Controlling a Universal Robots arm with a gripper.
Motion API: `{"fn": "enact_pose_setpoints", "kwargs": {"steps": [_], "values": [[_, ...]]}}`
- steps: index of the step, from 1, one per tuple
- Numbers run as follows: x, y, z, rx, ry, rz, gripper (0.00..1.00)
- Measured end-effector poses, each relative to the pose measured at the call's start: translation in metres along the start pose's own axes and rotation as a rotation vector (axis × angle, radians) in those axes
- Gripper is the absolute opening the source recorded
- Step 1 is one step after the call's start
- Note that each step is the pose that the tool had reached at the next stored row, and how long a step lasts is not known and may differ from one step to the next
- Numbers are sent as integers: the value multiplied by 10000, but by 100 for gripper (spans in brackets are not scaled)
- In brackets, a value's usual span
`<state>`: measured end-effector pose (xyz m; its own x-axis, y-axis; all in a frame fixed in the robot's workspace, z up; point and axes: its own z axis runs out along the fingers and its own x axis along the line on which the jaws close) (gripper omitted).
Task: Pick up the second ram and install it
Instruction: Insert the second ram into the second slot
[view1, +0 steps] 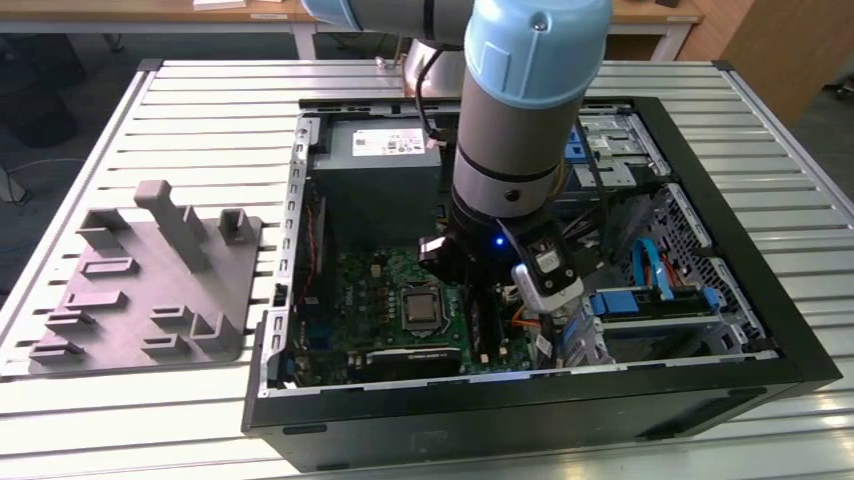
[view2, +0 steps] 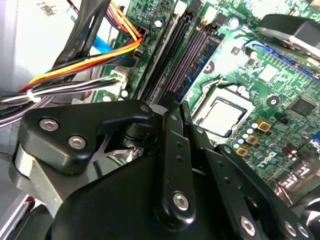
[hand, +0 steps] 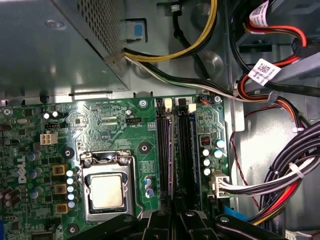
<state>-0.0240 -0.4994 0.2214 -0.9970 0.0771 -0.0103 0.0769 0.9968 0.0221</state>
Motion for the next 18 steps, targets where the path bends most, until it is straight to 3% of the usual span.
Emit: {"fn": "enact_pose_setpoints", "kwargs": {"steps": [7, 18], "values": [[-3, 0, -1, 1, 11, -452, 14], [-25, 10, 6, 1, 30, -714, 14]]}}
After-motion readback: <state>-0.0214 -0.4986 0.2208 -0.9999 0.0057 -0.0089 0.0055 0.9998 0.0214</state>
